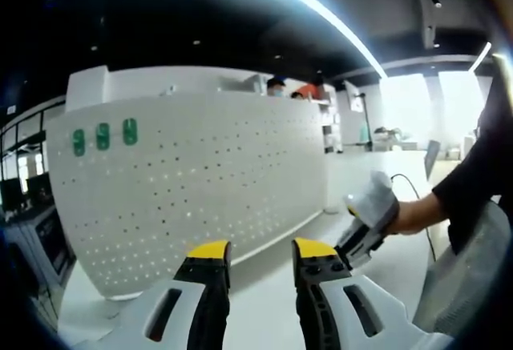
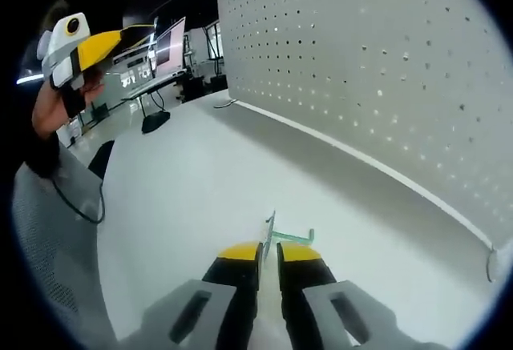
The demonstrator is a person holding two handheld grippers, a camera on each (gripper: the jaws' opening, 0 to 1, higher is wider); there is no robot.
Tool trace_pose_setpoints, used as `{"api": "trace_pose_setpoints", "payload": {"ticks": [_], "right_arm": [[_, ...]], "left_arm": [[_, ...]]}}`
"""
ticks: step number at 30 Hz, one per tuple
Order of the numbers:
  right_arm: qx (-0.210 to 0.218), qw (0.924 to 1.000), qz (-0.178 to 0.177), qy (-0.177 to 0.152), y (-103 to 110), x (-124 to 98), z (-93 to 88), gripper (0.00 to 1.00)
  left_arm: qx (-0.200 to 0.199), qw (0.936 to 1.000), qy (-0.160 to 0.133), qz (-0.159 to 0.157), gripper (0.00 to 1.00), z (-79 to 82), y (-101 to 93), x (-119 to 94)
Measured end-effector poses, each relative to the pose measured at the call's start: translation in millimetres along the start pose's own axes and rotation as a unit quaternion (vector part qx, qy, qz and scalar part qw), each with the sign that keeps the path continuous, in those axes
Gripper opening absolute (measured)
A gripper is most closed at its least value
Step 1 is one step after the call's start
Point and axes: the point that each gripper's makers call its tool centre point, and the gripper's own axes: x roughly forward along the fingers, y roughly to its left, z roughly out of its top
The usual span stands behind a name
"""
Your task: Insert the hook assembly into the mounting plate slot until the hook locks in place.
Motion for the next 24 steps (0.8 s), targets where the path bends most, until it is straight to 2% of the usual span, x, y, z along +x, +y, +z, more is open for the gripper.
{"api": "trace_pose_setpoints", "payload": {"ticks": [12,24], "right_arm": [[-0.008,0.9999,0.001,0.007,0.3,7.5,6.3,0.05],[0.008,0.9998,0.0,0.015,-3.7,5.2,-4.8,0.01]], "left_arm": [[0.0,1.0,0.001,-0.002,0.31,-0.7,0.1,0.6],[0.001,1.0,0.002,-0.005,0.31,-0.8,-1.8,0.7]]}}
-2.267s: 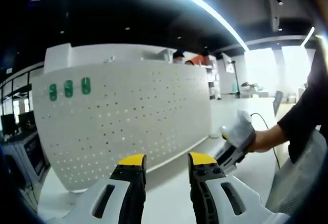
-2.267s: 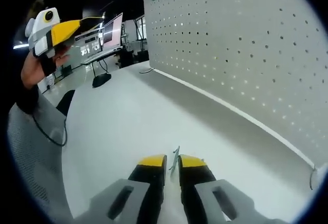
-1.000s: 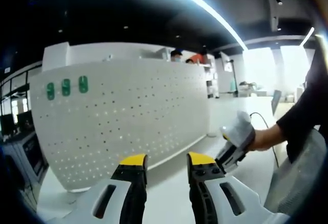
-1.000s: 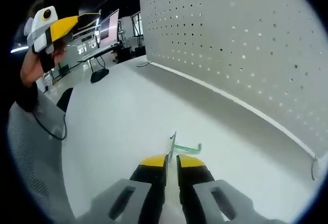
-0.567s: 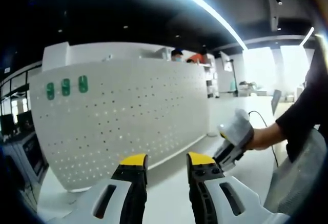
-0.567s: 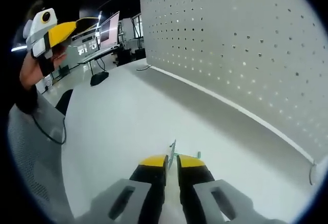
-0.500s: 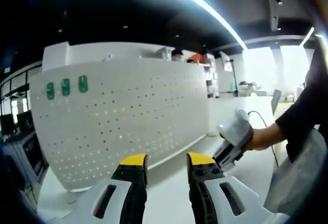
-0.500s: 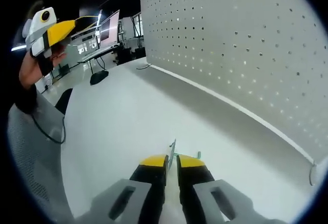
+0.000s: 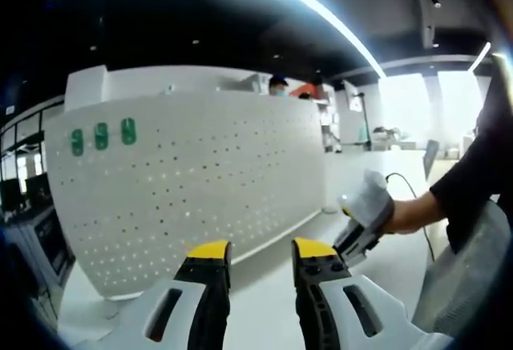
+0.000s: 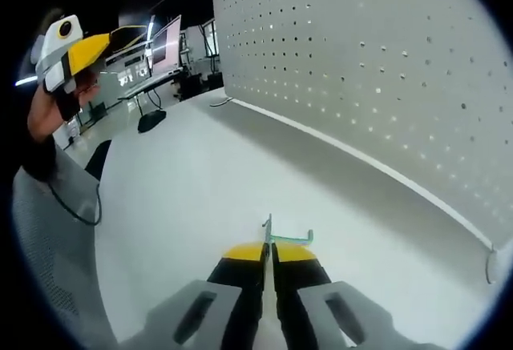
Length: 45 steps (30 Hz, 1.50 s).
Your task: Insert the hook assembly into the mounting plate slot until the hook locks in place.
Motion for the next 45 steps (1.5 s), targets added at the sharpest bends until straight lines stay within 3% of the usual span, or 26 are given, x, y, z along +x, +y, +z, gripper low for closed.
{"api": "trace_pose_setpoints", "payload": {"ticks": [17,35,45], "right_arm": [[-0.036,0.9993,0.007,-0.011,10.7,-5.0,11.3,0.0],[-0.068,0.9937,0.009,-0.089,37.7,-34.0,67.4,0.0],[-0.094,0.9877,0.038,-0.119,62.0,-46.7,89.5,0.0]], "left_arm": [[0.001,1.0,0.002,-0.001,0.3,-0.7,-0.7,-0.2],[0.001,0.9997,0.012,-0.023,0.3,-5.2,-11.2,2.4],[0.004,0.9989,0.021,-0.042,0.29,-8.6,-19.4,4.0]]}}
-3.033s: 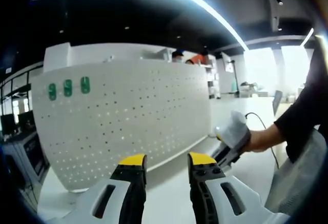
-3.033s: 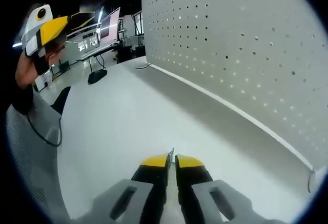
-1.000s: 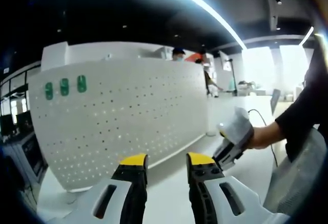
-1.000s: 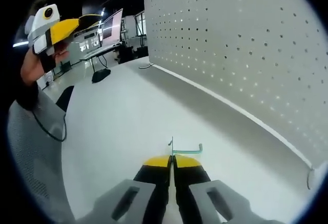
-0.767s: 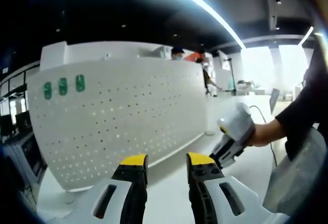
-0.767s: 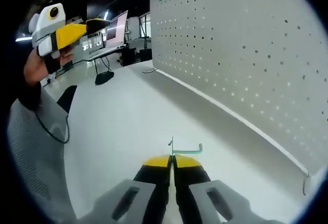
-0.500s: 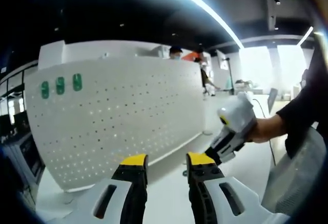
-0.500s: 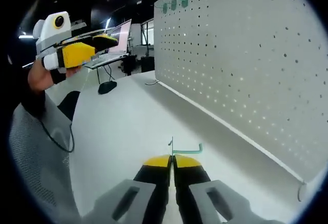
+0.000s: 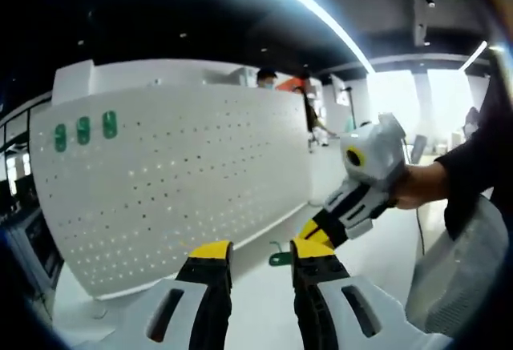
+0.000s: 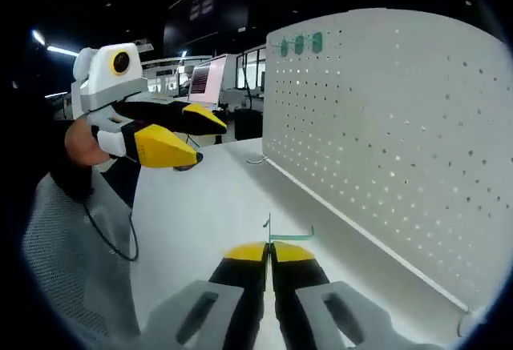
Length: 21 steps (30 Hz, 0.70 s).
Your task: Insert the hook assembly into the mounting plate slot until the hook locks in place.
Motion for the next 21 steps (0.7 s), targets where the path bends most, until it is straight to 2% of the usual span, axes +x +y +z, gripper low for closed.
{"api": "trace_pose_setpoints", "payload": {"ticks": [9,14,21], "right_arm": [[-0.046,0.9976,0.052,0.0,14.5,-5.3,10.3,0.0],[-0.077,0.9898,0.119,0.009,32.2,-14.3,13.1,0.0],[-0.086,0.9857,0.145,0.003,35.3,-24.4,19.7,0.0]], "left_arm": [[0.01,0.9996,0.009,-0.025,0.27,-3.5,-11.2,3.1],[0.009,0.9989,0.013,-0.044,0.26,-5.4,-18.4,4.6],[0.019,0.9969,0.026,-0.071,0.2,-11.3,-30.9,6.9]]}}
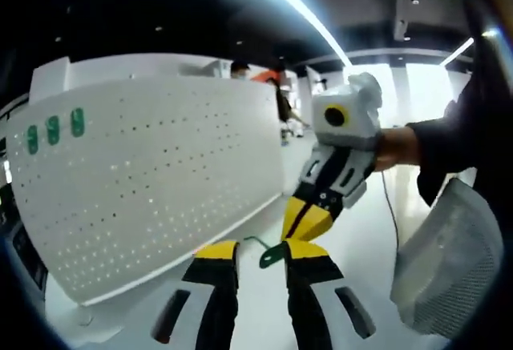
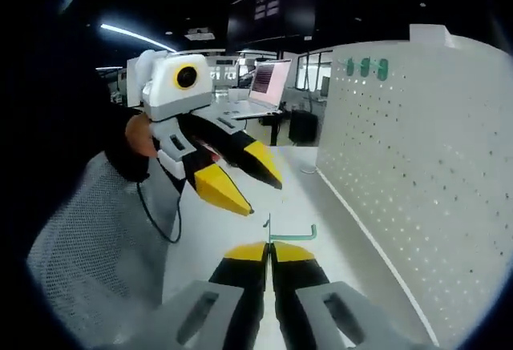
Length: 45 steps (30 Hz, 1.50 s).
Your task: Insert the hook assembly into the mounting plate slot until the hook locks in place.
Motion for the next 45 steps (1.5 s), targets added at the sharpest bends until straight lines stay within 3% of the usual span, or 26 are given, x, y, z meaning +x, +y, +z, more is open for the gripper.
{"api": "trace_pose_setpoints", "payload": {"ticks": [20,30,45], "right_arm": [[-0.011,0.998,0.062,-0.006,21.7,-5.9,7.1,0.0],[-0.002,0.9974,0.062,-0.036,23.1,-13.0,19.6,0.0],[-0.008,0.998,0.057,-0.027,22.3,-13.0,15.0,0.0]], "left_arm": [[0.026,0.9965,0.045,-0.066,0.18,-18.6,-29.0,7.5],[0.008,0.9971,0.037,-0.065,0.11,-16.1,-26.1,5.3],[0.012,0.997,0.039,-0.065,0.08,-15.0,-26.4,3.6]]}}
